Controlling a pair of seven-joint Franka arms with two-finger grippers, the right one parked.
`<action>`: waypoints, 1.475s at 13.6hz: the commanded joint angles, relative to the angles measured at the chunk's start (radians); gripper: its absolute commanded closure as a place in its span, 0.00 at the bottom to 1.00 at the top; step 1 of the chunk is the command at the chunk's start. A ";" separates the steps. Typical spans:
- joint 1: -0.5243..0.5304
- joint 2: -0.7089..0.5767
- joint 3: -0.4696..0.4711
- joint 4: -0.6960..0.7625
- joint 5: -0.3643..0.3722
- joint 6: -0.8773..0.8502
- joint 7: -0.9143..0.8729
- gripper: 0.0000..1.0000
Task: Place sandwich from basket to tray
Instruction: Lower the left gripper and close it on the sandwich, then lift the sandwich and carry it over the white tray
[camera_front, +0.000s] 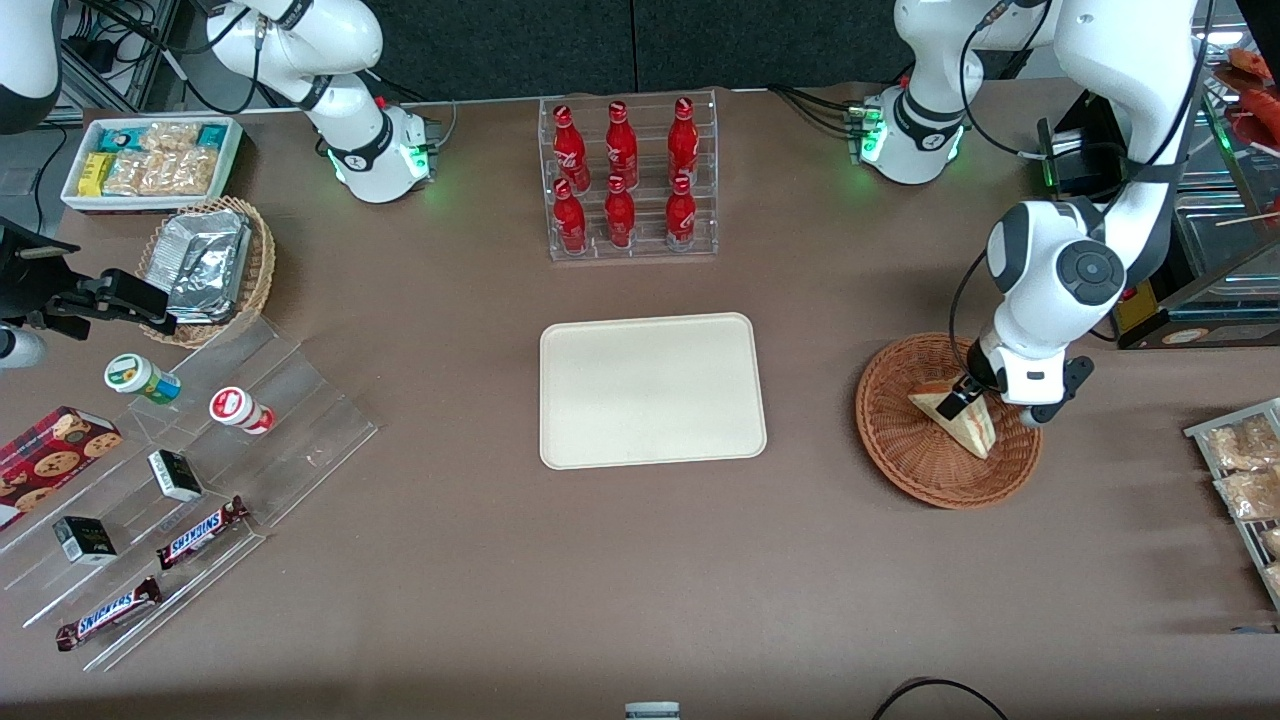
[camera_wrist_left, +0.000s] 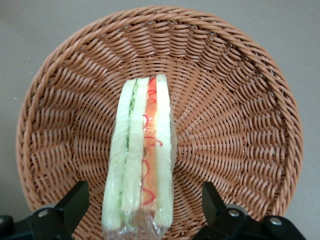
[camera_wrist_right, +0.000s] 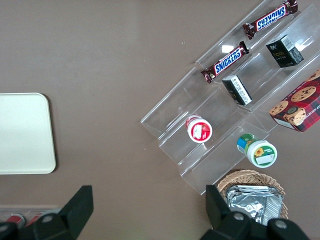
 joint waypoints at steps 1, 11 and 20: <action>-0.008 0.010 0.002 -0.008 0.003 0.030 -0.018 0.02; -0.027 -0.037 -0.012 0.095 0.027 -0.177 -0.002 1.00; -0.033 -0.128 -0.352 0.446 0.060 -0.760 -0.013 1.00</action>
